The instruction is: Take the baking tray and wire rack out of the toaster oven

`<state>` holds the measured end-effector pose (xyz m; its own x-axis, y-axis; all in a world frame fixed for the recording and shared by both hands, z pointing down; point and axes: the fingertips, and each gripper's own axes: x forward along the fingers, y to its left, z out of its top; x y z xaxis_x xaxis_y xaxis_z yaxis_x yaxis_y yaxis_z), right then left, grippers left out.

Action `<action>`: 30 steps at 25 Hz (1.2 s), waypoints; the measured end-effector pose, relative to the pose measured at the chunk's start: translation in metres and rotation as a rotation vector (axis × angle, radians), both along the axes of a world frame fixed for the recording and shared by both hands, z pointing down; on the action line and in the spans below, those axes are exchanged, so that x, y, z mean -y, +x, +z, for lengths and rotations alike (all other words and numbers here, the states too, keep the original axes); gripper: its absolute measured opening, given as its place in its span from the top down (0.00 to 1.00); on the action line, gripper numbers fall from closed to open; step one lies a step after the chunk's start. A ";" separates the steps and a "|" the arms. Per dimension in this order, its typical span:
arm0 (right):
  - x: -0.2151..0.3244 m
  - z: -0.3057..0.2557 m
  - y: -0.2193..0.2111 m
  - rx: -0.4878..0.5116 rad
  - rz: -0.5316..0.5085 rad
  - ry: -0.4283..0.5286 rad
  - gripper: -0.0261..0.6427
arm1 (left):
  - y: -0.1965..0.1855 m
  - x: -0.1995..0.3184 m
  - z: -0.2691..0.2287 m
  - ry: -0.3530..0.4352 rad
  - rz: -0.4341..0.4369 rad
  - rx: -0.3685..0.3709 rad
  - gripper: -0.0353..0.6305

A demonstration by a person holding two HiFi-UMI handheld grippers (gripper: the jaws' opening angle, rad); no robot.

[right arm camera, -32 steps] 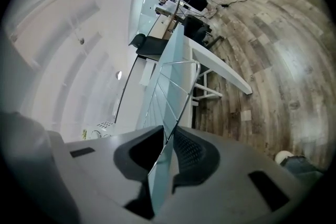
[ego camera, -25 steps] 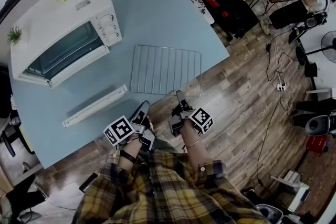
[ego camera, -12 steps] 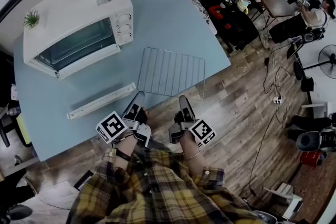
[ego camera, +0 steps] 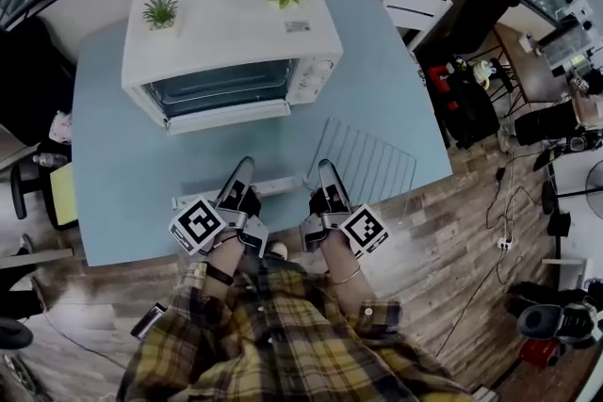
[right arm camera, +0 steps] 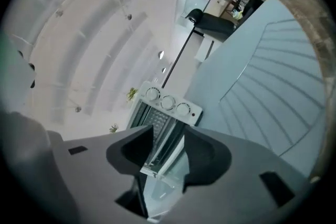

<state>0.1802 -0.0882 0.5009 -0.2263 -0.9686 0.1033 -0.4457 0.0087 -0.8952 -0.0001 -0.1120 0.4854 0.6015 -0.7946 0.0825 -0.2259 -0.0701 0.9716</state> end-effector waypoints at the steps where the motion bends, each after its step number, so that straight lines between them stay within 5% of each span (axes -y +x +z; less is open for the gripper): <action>1: 0.012 -0.002 -0.014 0.013 -0.027 0.003 0.71 | -0.015 0.007 0.000 0.001 -0.028 0.010 0.84; 9: 0.091 0.001 -0.110 0.101 -0.175 -0.037 0.71 | -0.099 0.067 -0.001 0.034 -0.195 -0.010 0.84; 14: 0.134 0.013 -0.141 0.129 -0.190 -0.078 0.71 | -0.131 0.106 0.012 0.021 -0.271 0.062 0.84; 21: 0.181 0.042 -0.160 0.165 -0.173 -0.152 0.71 | -0.133 0.149 0.024 0.027 -0.315 0.030 0.82; 25: 0.198 0.052 -0.162 0.185 -0.162 -0.170 0.71 | -0.133 0.167 0.042 -0.042 -0.316 0.020 0.81; 30: 0.212 0.058 -0.168 0.203 -0.150 -0.156 0.71 | -0.134 0.172 0.052 -0.055 -0.302 0.068 0.85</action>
